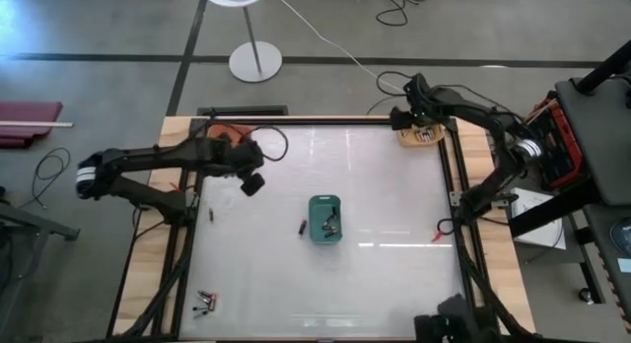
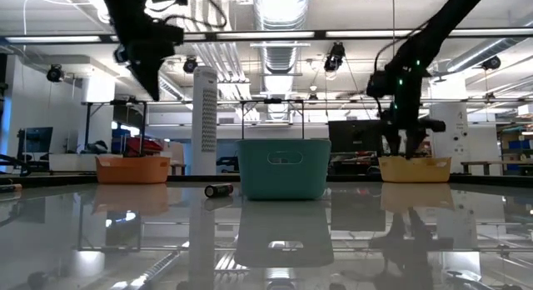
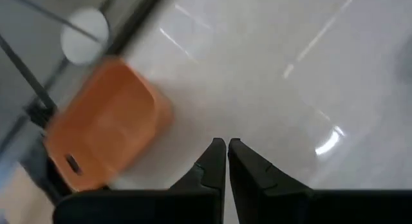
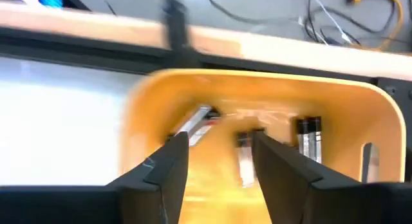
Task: Sort batteries
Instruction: Put the black battery into the yellow bin
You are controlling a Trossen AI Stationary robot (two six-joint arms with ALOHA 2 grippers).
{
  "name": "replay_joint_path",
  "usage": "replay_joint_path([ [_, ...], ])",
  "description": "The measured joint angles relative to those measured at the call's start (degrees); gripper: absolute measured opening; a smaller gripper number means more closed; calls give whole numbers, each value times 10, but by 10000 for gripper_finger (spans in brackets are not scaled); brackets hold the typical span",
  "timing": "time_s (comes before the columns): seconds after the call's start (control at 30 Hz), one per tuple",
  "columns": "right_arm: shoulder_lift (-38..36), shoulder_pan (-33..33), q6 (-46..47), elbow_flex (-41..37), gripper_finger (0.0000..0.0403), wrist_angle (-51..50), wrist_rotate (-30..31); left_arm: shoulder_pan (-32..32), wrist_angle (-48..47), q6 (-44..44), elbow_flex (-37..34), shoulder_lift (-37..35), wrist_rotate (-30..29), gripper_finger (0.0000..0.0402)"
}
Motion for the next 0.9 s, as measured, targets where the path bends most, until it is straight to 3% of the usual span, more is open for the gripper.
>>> replay_joint_path([
  [0.17,-92,96,12,-3,171,-2,60,-20,23,-42,-90,-25,85,4],
  [0.33,-155,205,72,-3,160,-2,100,-48,25,-218,-159,-27,131,30],
  [0.47,-175,277,102,-3,149,-2,131,-66,6,-302,-195,-22,182,61],
  [0.7,-176,322,108,-4,134,0,143,-151,21,-380,-216,-12,333,101],
  [0.9,-174,325,94,-4,138,1,143,-289,24,-498,-175,-7,374,110],
])
